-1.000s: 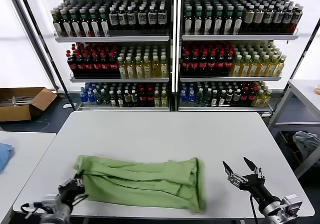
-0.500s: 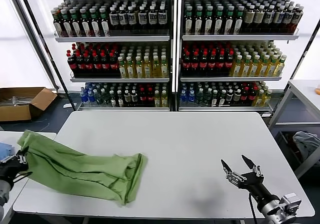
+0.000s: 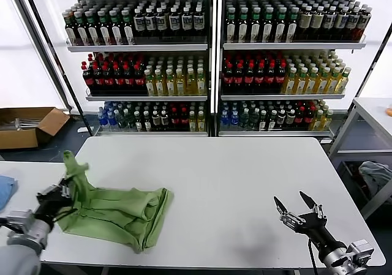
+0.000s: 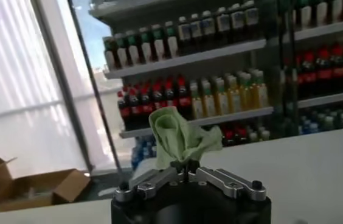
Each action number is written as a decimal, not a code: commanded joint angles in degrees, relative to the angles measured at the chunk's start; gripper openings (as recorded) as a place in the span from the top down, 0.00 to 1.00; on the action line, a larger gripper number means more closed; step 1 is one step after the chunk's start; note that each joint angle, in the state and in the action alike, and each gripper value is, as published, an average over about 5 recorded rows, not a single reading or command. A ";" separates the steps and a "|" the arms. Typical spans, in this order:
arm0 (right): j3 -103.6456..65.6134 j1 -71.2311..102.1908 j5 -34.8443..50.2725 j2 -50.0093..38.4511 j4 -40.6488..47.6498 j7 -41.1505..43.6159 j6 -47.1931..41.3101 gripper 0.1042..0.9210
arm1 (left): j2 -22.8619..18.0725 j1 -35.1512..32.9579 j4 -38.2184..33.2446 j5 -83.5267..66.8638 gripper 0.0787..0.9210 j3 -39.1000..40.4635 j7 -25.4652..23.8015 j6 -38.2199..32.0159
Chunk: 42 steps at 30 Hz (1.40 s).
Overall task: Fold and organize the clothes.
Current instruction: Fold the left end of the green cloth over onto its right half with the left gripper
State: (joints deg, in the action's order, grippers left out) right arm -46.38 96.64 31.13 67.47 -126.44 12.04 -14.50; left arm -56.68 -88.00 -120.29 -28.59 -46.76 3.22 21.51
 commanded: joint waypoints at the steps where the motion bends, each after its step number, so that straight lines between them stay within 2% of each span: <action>1: -0.34 0.17 -0.02 0.25 0.17 0.03 0.07 0.12 | -9.52 -0.05 -4.93 4.66 0.99 16.93 1.46 -0.30; 19: 1.04 -1.37 -0.14 0.12 0.86 -0.15 -0.27 0.12 | -13.67 -1.16 -2.58 9.77 0.99 26.26 -0.72 1.33; 22: 1.13 -1.56 -0.16 0.11 0.92 -0.21 -0.29 0.12 | -14.02 -1.55 -3.26 10.17 0.96 27.09 -1.13 1.68; 30: 1.50 -1.83 -0.28 0.39 0.65 -0.32 -0.35 0.12 | -14.21 -3.72 -7.11 10.61 0.71 28.73 -1.59 2.51; 34: 1.16 -1.60 -0.20 0.46 0.48 -0.27 -0.32 0.12 | -13.55 -4.81 -10.72 9.04 0.57 26.71 -1.91 2.79; 39: 0.94 -1.44 -0.06 0.56 0.50 -0.19 -0.25 0.12 | -9.95 -4.21 -14.52 2.32 0.40 17.03 -1.60 4.26; 42: 1.37 -1.45 -0.07 0.56 0.59 -0.16 -0.20 0.12 | -6.06 -2.37 -12.26 -1.44 0.30 8.18 -1.56 5.20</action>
State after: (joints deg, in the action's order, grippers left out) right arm -45.28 95.21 31.05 68.02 -125.89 11.87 -14.77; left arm -68.37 -91.72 -130.11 -21.98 -23.73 1.64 24.95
